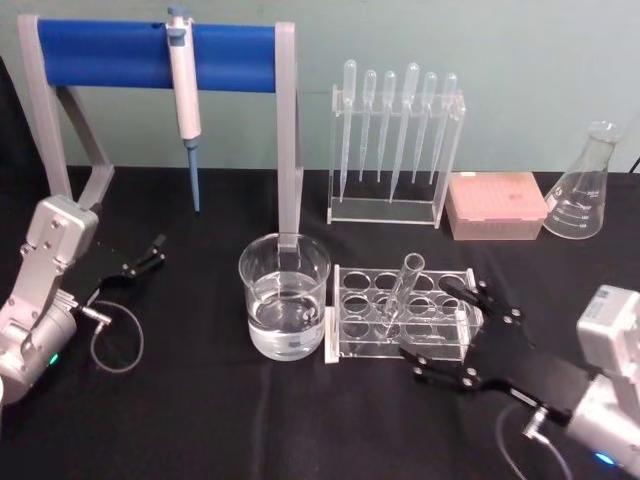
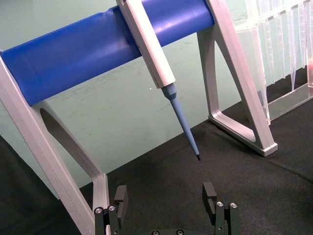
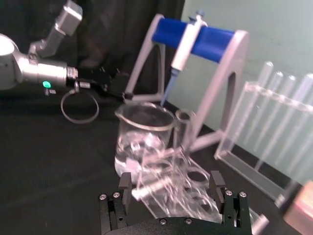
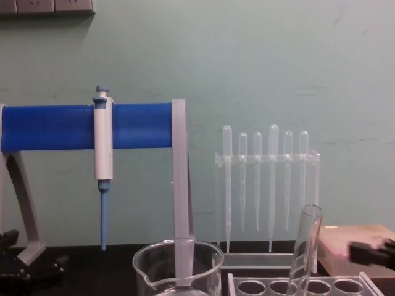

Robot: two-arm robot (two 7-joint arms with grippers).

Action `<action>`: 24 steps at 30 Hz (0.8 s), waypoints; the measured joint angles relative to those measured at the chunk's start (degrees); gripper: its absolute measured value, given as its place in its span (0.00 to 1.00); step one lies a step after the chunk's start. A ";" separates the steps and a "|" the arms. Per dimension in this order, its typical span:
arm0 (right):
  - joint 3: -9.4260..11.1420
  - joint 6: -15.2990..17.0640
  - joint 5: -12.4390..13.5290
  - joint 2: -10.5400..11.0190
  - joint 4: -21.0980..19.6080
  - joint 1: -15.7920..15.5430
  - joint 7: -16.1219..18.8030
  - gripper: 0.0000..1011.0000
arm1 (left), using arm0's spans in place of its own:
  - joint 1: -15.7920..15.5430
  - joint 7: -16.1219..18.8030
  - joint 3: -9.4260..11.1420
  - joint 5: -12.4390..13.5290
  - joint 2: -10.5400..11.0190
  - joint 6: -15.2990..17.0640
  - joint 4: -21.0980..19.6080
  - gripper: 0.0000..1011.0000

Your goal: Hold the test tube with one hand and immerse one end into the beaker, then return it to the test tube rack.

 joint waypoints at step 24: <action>-0.92 -7.12 -2.90 -15.29 12.89 7.34 0.54 0.99 | 0.00 0.00 0.00 0.00 0.00 0.00 0.00 0.99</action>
